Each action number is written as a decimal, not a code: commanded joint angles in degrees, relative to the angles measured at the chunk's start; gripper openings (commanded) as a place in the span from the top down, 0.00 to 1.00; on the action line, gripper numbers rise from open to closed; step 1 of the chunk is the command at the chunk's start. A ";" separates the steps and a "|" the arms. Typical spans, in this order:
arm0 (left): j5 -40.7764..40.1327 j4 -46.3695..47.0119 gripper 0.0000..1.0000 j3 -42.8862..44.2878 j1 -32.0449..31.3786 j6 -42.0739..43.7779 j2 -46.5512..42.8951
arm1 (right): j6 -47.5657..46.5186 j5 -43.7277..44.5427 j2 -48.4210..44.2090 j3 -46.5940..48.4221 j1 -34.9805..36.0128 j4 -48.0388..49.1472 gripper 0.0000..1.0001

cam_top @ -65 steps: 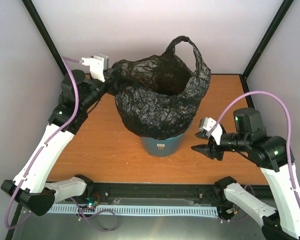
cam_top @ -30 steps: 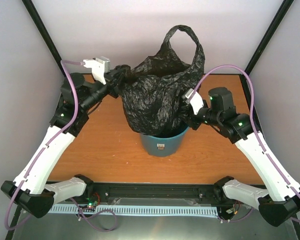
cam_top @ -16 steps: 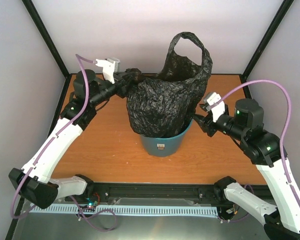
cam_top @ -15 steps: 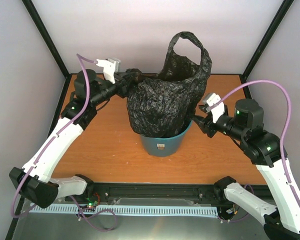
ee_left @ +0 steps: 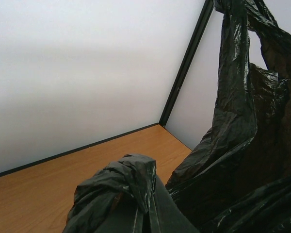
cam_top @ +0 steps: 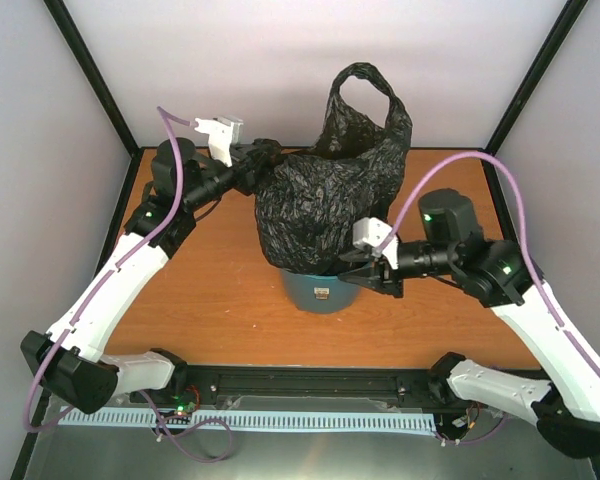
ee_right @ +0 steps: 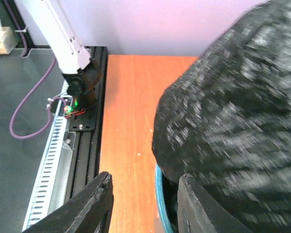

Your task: Put the trash bags into the trash bin

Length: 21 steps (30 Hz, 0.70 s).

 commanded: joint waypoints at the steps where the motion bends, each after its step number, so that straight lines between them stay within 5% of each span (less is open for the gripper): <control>1: -0.26 0.93 0.99 1.17 0.56 0.79 -0.42 | -2.02 5.88 4.25 3.07 6.67 0.53 0.62; 8: 0.43 1.03 0.99 1.13 0.56 0.88 -1.10 | -2.82 18.84 12.07 6.99 15.33 1.46 0.61; 17: 1.57 2.06 0.99 0.54 0.56 0.28 -3.65 | -1.51 44.03 16.52 5.95 15.85 10.68 0.63; 21: 3.01 2.68 0.99 0.27 0.56 -0.45 -3.58 | -2.83 47.85 17.73 4.01 15.77 12.15 0.62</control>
